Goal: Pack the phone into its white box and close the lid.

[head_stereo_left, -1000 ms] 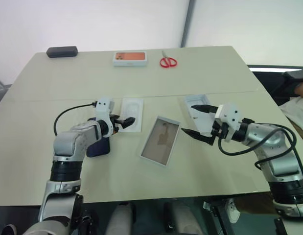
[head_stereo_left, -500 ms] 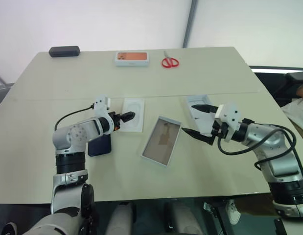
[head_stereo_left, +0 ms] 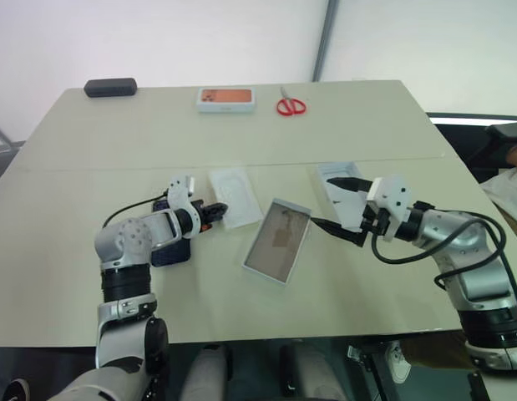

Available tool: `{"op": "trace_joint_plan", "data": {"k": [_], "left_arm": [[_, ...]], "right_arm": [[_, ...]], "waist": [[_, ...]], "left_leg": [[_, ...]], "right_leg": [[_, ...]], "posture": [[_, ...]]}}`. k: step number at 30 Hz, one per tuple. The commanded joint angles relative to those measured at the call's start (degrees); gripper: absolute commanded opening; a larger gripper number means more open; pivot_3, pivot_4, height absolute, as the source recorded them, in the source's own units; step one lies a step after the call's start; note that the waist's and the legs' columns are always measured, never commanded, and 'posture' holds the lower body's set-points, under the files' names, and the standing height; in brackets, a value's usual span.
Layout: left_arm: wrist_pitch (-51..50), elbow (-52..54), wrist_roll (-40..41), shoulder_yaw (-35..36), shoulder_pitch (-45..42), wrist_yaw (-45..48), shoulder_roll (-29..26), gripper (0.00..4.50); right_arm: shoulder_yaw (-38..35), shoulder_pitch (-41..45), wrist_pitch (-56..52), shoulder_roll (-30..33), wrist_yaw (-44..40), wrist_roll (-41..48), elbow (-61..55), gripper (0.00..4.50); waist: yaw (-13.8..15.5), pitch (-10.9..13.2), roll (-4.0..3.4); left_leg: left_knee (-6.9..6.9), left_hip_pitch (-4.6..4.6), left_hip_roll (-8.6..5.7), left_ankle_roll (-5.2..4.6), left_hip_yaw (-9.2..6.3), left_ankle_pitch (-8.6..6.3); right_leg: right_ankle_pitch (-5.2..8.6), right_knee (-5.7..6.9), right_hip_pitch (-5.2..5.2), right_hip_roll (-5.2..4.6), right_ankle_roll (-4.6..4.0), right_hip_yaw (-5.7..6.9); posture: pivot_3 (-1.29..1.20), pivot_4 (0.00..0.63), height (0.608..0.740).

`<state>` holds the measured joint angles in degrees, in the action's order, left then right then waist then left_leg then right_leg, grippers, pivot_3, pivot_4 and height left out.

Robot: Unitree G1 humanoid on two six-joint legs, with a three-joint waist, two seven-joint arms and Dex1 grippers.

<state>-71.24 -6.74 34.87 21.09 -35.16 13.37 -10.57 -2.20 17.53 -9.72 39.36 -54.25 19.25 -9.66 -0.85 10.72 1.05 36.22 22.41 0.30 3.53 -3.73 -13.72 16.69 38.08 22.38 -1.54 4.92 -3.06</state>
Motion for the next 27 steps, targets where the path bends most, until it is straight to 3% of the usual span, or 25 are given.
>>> {"op": "trace_joint_plan", "data": {"k": [1, 7, 10, 16, 19, 27], "left_arm": [[-0.21, 1.51, 0.89, 0.40, 0.50, -0.41, 0.03, 0.68], [-0.06, 0.94, 1.24, 1.08, 0.90, -1.73, 0.42, 0.68], [0.03, 0.66, 1.65, 2.04, 0.95, -2.49, 0.78, 0.02], [0.21, 0.84, 2.90, 2.32, 0.77, -2.05, 0.29, 0.02], [-0.35, 0.28, 5.33, 5.74, -0.17, -3.03, 1.47, 0.02], [0.94, 0.98, 6.32, 4.45, -1.69, 1.72, -4.54, 0.02]], "right_arm": [[-1.17, 0.95, 0.37, 0.68, -0.09, 0.41, -1.51, 4.50], [-1.13, 1.13, 0.41, 0.73, -0.22, 0.28, -1.22, 4.50], [-0.93, 0.86, 0.49, 0.54, -0.11, 0.15, -1.48, 4.50], [-0.61, -0.15, 0.77, 0.05, 0.18, -0.33, -1.45, 4.50], [-0.53, -0.77, -0.54, -0.33, 0.43, 0.39, -2.08, 4.50], [5.94, -3.74, -15.80, -4.61, 2.17, 8.27, -11.62, 4.50]], "waist": [[-0.08, 0.00, 0.00], [-0.07, 0.00, 0.00], [-0.09, 0.00, 0.00], [-0.12, 0.00, 0.00], [-0.16, 0.00, 0.00], [-0.33, 0.03, 0.04]], "left_leg": [[0.00, 0.00, 0.00, 0.00, 0.00, 0.00], [0.01, 0.00, 0.00, 0.00, 0.00, 0.00], [0.02, -0.01, 0.00, 0.01, 0.00, 0.01], [0.00, -0.02, 0.00, 0.02, 0.00, 0.01], [0.00, -0.02, 0.00, 0.02, 0.01, 0.01], [-0.07, 0.00, 0.02, 0.03, -0.04, 0.01]], "right_leg": [[0.00, 0.00, 0.00, 0.00, 0.00, 0.00], [0.00, 0.00, -0.01, 0.00, 0.00, 0.00], [0.00, 0.00, -0.01, 0.00, 0.00, 0.00], [0.00, 0.00, -0.01, 0.01, 0.00, 0.00], [0.00, 0.00, 0.00, 0.01, 0.00, 0.00], [0.00, 0.01, 0.05, 0.05, 0.00, 0.01]], "posture": [[0.00, 0.150, 0.740], [0.00, 0.150, 0.740], [0.00, 0.150, 0.740], [0.00, 0.150, 0.740], [0.00, 0.150, 0.740], [0.00, 0.150, 0.740]]}}
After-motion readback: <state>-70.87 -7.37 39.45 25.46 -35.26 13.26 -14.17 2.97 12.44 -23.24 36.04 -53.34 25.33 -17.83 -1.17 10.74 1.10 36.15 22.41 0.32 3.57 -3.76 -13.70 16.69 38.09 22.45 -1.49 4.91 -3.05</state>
